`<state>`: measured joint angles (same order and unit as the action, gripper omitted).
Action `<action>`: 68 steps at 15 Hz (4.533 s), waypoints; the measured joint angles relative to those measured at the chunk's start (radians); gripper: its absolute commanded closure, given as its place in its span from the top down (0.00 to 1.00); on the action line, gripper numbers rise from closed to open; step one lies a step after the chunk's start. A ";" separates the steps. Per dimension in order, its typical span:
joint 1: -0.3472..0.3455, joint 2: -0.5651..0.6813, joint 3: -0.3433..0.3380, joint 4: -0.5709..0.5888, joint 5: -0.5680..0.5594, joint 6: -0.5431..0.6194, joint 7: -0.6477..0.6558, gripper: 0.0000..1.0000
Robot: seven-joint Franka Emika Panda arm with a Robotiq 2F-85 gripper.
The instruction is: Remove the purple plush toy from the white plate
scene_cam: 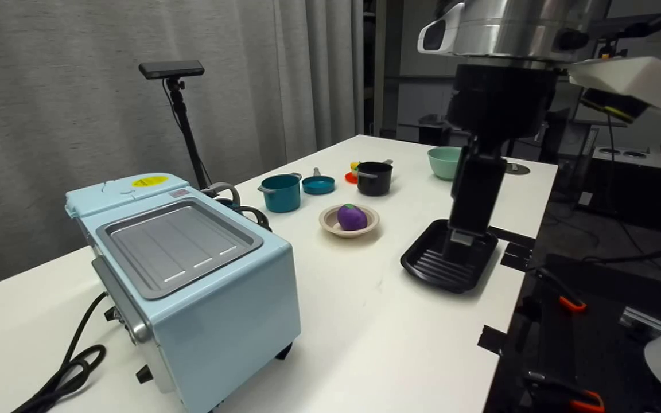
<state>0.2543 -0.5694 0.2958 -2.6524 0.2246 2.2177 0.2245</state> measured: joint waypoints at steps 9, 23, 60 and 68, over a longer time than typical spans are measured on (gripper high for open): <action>-0.043 0.044 -0.099 0.020 -0.044 0.000 -0.063 1.00; -0.191 0.528 -0.300 0.375 -0.055 0.096 -0.218 1.00; -0.266 1.224 -0.451 0.897 -0.167 0.077 0.039 0.37; -0.272 1.200 -0.458 0.943 -0.167 0.078 0.041 0.03</action>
<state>-0.0180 0.6302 -0.1617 -1.7094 0.0572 2.2954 0.2653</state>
